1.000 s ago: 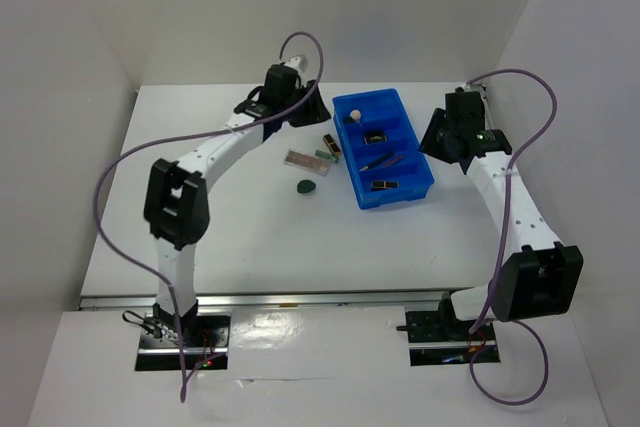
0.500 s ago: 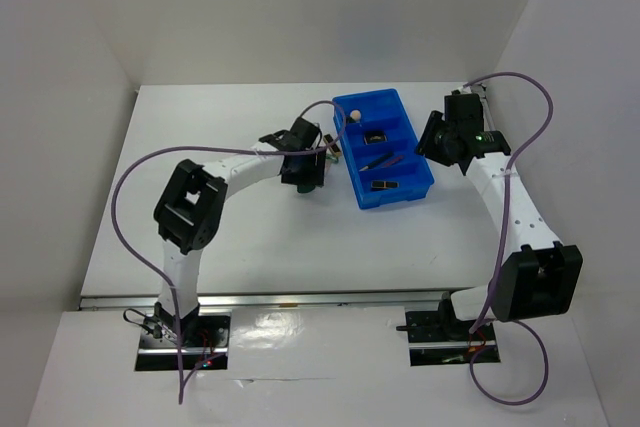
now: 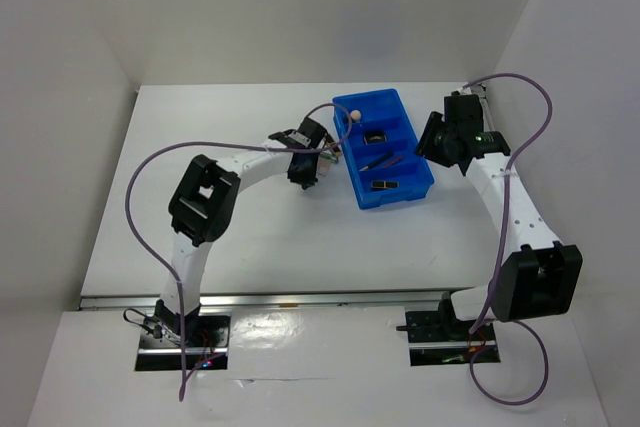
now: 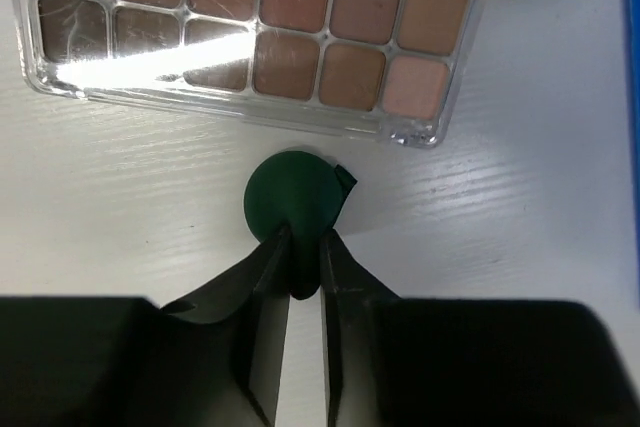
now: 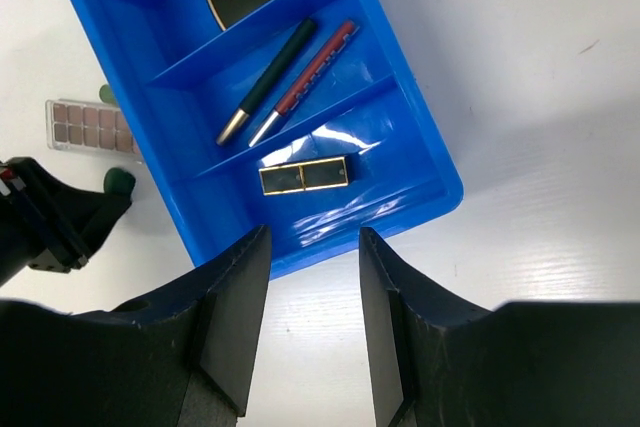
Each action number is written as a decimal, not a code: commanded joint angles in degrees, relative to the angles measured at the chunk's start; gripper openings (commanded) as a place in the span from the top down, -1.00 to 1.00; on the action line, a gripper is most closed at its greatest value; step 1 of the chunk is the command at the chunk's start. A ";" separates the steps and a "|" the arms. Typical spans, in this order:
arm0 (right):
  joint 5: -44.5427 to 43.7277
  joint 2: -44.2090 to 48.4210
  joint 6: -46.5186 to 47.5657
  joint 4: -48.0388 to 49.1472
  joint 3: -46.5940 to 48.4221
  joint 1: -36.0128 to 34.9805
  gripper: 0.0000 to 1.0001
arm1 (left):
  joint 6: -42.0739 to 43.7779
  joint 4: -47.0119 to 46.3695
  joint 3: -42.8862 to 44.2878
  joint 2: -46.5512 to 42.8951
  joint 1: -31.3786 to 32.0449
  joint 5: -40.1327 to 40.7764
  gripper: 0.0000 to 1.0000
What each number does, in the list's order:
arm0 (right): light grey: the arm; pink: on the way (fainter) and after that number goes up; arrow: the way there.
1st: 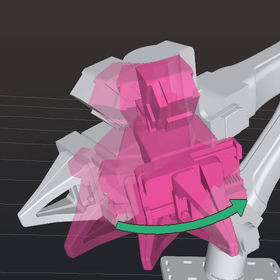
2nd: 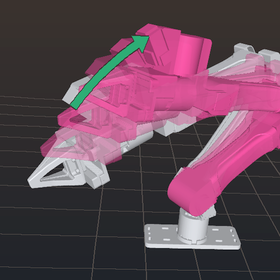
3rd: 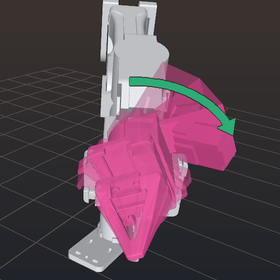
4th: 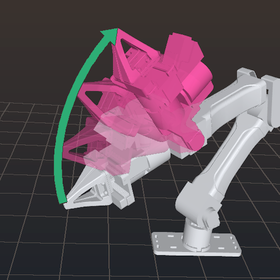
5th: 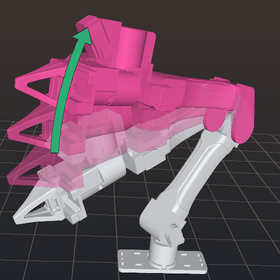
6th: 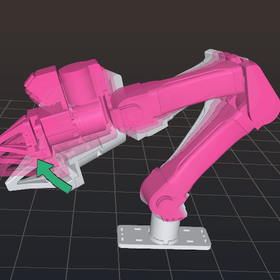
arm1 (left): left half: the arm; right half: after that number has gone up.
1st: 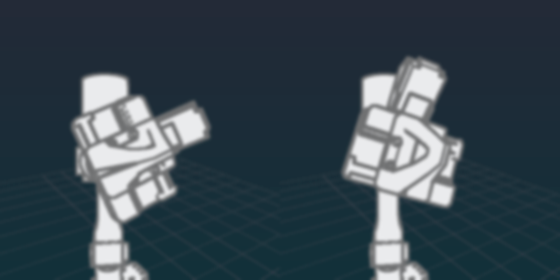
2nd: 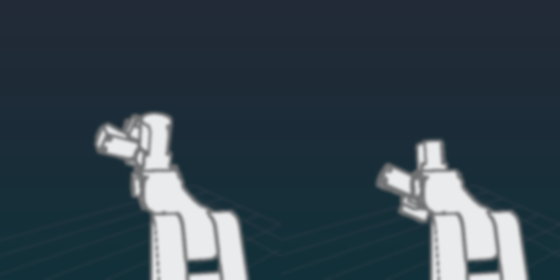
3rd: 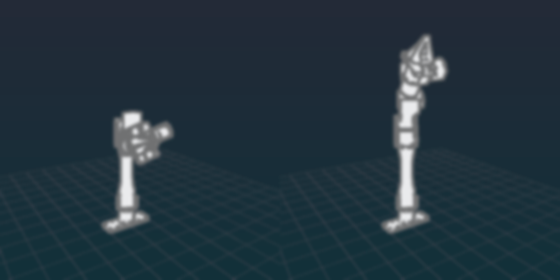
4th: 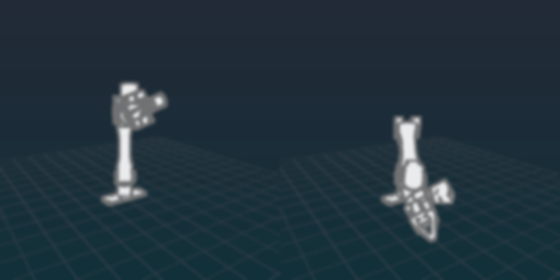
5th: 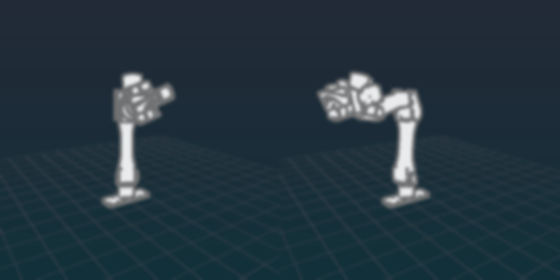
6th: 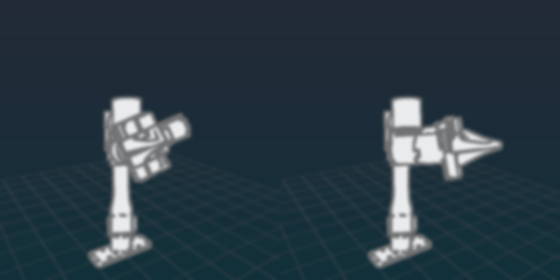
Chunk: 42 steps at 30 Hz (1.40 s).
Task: Organize the makeup
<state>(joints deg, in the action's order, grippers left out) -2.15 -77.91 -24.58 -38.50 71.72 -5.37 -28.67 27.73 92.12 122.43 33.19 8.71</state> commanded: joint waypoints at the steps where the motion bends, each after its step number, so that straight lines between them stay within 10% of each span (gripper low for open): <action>1: -0.22 1.53 0.06 1.76 -0.44 0.27 0.04 | 1.16 1.01 4.12 2.72 0.03 1.40 0.43; 5: -0.22 1.53 0.06 1.76 -0.44 0.27 0.04 | 1.16 3.64 6.13 -0.42 0.03 0.88 1.00; 13: -1.36 1.53 0.06 1.76 0.61 0.27 0.04 | 2.39 6.21 16.24 -6.86 -0.58 -6.68 1.00; 25: -3.20 -0.75 0.06 2.29 1.14 0.27 0.04 | -6.74 -15.29 46.64 20.18 -2.43 -20.22 0.94; 42: -5.85 -4.44 1.73 0.62 2.81 0.79 0.04 | -15.37 -33.52 49.92 30.32 -2.96 -18.64 0.74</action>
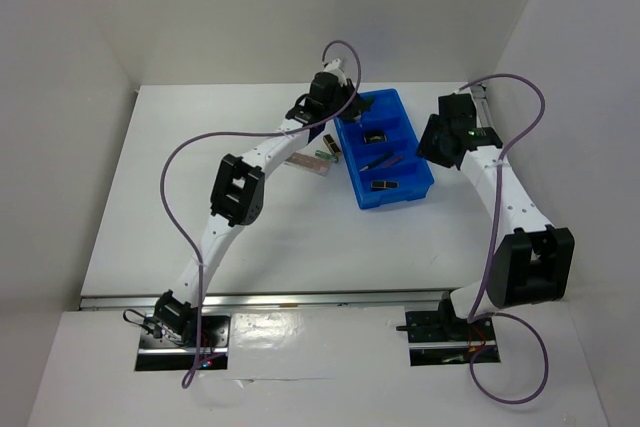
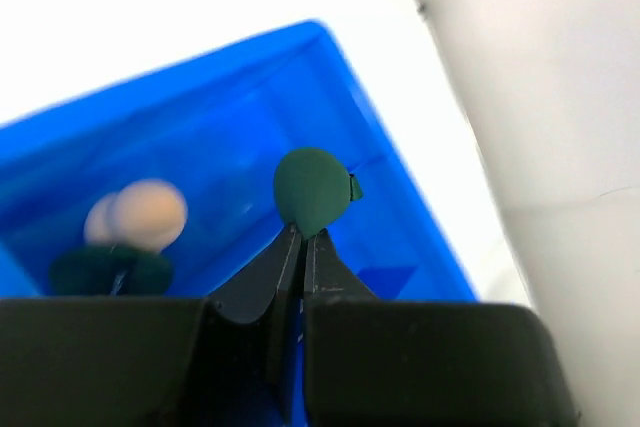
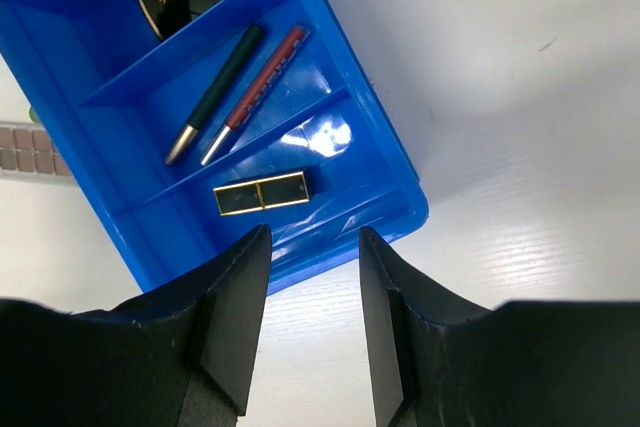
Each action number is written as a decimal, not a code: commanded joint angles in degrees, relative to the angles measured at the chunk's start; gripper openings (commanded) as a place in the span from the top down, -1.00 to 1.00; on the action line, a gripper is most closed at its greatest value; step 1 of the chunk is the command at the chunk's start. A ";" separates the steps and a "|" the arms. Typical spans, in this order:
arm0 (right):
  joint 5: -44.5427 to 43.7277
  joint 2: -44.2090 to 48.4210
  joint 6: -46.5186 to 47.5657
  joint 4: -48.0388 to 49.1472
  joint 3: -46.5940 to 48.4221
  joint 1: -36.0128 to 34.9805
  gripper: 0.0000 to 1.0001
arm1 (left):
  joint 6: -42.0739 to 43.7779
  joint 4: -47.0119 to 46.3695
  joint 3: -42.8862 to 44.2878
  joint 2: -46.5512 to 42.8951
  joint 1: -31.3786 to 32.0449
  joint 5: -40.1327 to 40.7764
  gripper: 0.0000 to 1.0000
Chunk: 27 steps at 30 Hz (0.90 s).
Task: Organize the makeup
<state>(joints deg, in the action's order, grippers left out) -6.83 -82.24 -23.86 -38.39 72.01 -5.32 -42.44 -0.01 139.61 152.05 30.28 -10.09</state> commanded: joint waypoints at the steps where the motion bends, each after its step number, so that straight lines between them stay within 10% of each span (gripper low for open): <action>1: -1.17 -0.12 1.01 0.51 2.52 0.75 0.04 | -1.60 -5.79 2.42 1.32 -0.05 0.16 0.74; 8: -2.84 -0.12 1.01 -0.63 2.52 0.75 0.04 | -4.05 -9.12 5.14 5.10 -0.05 1.30 0.52; 17: -3.89 -1.69 1.53 -1.15 2.52 0.75 0.04 | -1.69 -10.36 5.14 3.53 -0.05 1.39 -0.98; 27: -3.37 0.23 1.53 -1.16 3.67 0.75 0.04 | 7.62 -9.85 -3.37 -14.64 -0.05 0.77 -0.85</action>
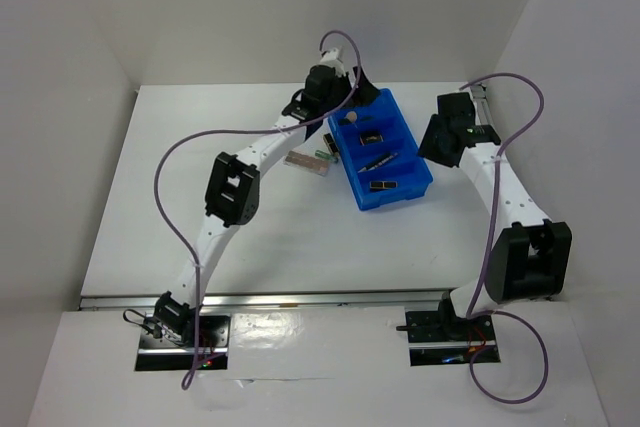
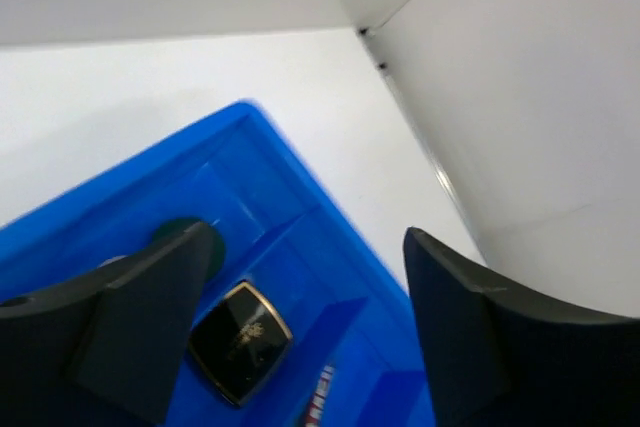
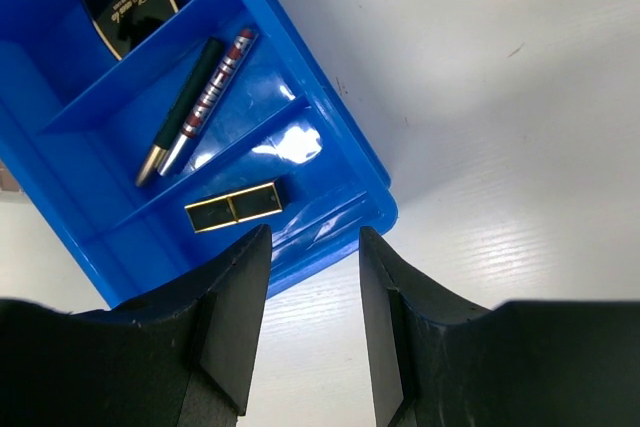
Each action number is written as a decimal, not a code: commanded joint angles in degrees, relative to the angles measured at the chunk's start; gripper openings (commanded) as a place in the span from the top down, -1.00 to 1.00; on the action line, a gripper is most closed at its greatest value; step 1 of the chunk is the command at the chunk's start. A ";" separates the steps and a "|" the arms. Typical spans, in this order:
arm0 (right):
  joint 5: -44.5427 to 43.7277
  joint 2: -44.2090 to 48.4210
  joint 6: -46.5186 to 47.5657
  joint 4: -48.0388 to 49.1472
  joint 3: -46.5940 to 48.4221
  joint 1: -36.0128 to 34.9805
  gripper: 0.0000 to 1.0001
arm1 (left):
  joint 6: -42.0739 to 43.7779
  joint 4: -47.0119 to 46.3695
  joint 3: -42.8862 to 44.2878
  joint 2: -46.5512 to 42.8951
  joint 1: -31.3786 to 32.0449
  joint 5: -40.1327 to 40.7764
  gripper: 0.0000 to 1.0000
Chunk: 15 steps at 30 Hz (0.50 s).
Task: Organize the makeup
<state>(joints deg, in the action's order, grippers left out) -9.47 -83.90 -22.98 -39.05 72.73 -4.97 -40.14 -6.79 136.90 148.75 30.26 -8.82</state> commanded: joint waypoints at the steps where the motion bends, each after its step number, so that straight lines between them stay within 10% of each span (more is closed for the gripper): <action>1: -0.20 2.42 0.66 -0.50 2.94 0.40 0.04 | 6.21 -2.45 -1.89 -13.11 -0.55 -0.50 -0.78; 8: 0.86 4.18 0.66 -0.50 3.56 0.40 0.04 | 11.04 12.44 -18.23 -25.61 -1.08 12.21 0.61; 11: 1.39 4.97 0.66 -0.50 3.04 -0.13 0.04 | 10.79 24.24 -15.80 -24.48 -2.31 18.46 0.71; 15: 3.58 5.50 0.14 -0.50 2.42 -0.13 0.04 | 11.31 36.04 -14.56 -21.84 -4.06 19.10 0.21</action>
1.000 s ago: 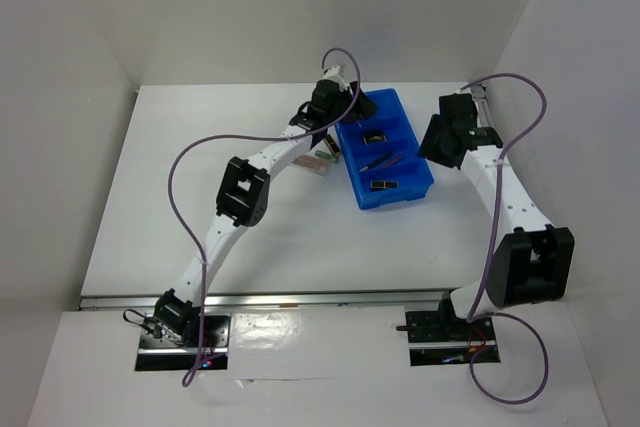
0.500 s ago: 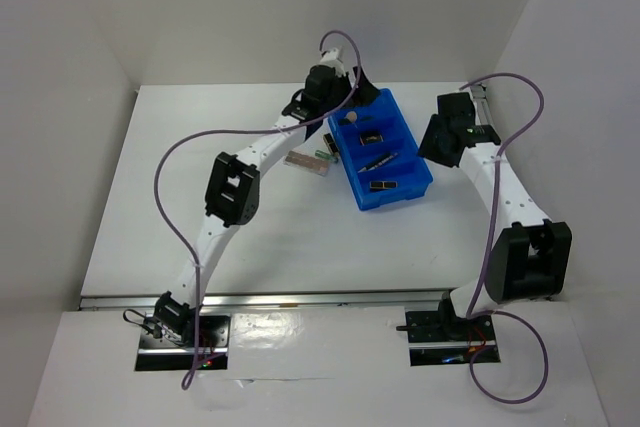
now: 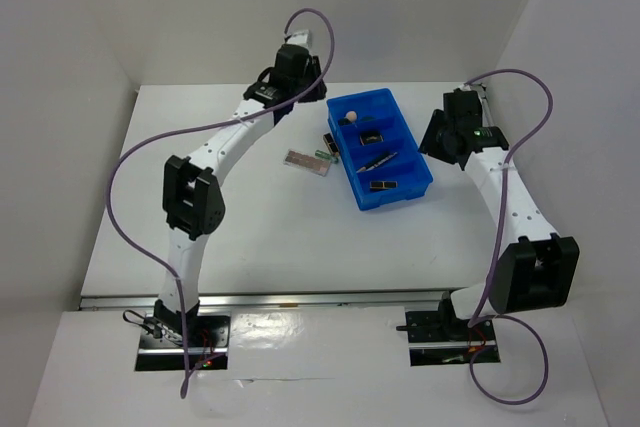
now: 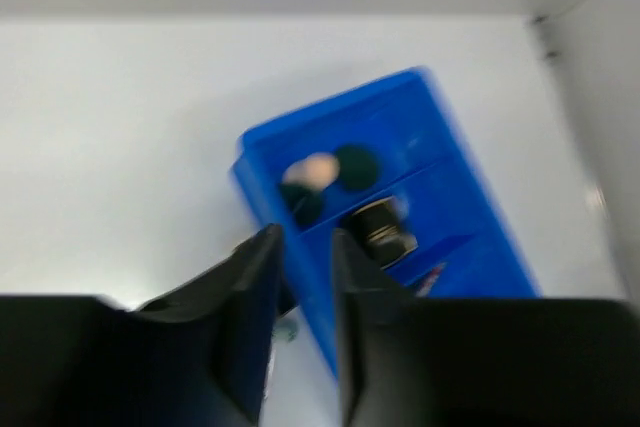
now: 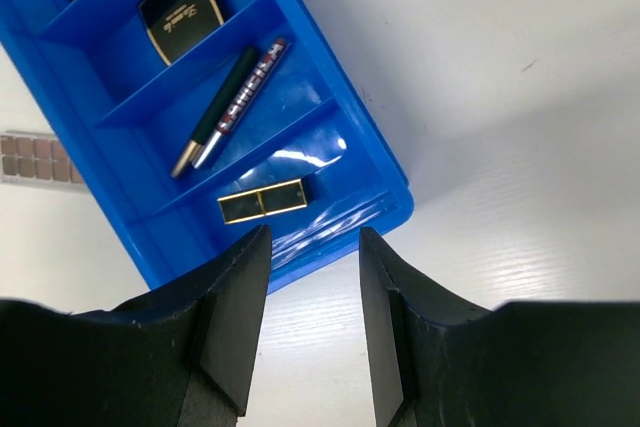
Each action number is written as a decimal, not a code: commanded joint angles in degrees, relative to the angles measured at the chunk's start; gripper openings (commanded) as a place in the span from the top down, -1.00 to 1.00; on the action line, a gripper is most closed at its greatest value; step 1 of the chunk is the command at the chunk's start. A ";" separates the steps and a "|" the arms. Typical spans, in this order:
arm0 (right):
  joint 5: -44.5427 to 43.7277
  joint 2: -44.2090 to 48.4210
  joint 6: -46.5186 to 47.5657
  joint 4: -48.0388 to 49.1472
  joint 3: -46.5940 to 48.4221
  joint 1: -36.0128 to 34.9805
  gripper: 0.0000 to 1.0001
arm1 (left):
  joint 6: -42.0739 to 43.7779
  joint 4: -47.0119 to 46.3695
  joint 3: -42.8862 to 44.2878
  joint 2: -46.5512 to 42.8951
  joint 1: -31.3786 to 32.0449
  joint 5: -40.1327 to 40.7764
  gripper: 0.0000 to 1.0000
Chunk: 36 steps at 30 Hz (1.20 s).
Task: Organize the makeup
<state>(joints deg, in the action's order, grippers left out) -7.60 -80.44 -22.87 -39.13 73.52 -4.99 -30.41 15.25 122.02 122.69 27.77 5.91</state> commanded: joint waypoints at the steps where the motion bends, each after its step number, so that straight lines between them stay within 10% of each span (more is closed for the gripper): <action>1: 2.40 2.05 0.02 0.11 1.63 -0.10 0.04 | 1.59 17.15 0.33 4.83 -1.58 4.89 0.11; 8: 3.46 1.52 0.02 0.64 1.63 -0.10 0.04 | 4.75 22.64 2.35 9.58 -2.11 -0.01 -0.06; 15: 3.99 0.99 0.02 0.64 1.63 -0.10 0.04 | 6.49 7.82 -5.72 9.25 -2.63 -8.80 -0.16; 23: 2.67 0.46 0.02 0.11 2.25 -0.10 0.04 | 26.53 -3.38 -12.94 7.47 -3.69 -16.97 -0.74; 36: 2.67 -1.73 0.55 0.11 2.25 -0.10 0.04 | 39.28 -7.34 -7.49 13.00 -4.21 -29.37 -0.77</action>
<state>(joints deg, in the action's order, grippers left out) -4.12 -81.58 -22.85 -39.11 73.52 -4.99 3.11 9.80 111.66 134.04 23.79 -17.23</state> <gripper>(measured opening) 0.480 0.885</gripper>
